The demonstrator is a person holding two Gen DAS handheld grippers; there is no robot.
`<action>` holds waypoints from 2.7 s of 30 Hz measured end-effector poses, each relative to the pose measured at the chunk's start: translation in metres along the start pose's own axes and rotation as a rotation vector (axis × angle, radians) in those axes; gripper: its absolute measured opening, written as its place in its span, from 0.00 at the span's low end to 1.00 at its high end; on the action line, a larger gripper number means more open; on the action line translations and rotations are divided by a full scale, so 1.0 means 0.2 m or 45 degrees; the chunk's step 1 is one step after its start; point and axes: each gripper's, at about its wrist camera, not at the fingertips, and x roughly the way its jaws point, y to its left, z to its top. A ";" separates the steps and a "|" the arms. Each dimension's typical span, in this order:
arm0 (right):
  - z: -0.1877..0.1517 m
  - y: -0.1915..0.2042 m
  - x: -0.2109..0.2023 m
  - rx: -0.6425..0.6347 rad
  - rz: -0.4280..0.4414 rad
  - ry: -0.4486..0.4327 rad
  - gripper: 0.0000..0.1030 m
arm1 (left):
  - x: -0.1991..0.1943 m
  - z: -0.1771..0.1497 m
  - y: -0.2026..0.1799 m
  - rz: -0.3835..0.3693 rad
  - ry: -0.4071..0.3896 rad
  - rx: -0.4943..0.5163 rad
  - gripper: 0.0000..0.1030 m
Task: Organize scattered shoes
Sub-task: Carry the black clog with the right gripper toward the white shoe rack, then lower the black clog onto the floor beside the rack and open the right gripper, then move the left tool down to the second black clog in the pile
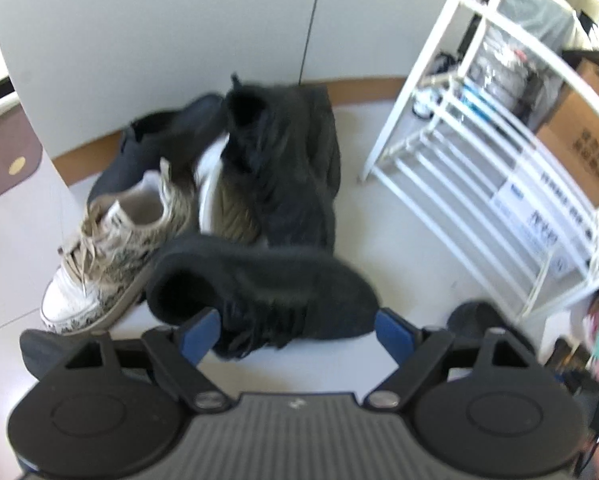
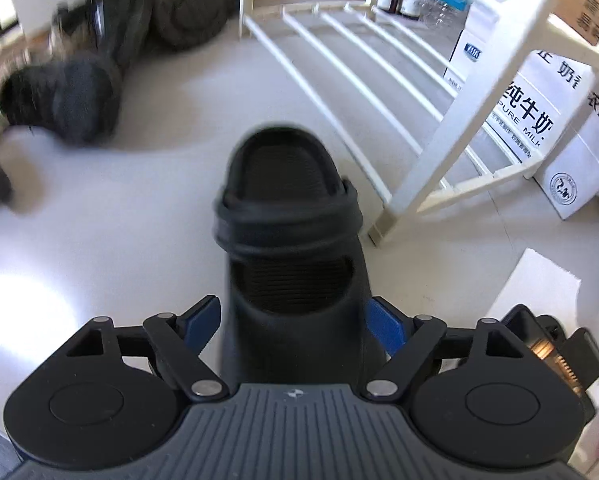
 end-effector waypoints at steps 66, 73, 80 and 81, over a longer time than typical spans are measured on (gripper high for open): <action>0.44 0.27 0.10 0.212 0.363 -0.258 0.90 | 1.24 1.05 -0.14 -0.047 0.048 -0.125 0.63; 0.47 0.27 0.22 0.227 0.363 -0.223 0.90 | 1.44 1.12 -0.09 0.023 0.054 -0.165 0.58; 0.50 0.29 0.31 0.226 0.388 -0.198 0.90 | 1.50 1.16 -0.09 0.090 0.081 -0.171 0.45; 0.50 0.29 0.33 0.225 0.391 -0.194 0.90 | 1.50 1.16 -0.08 0.082 0.085 -0.190 0.44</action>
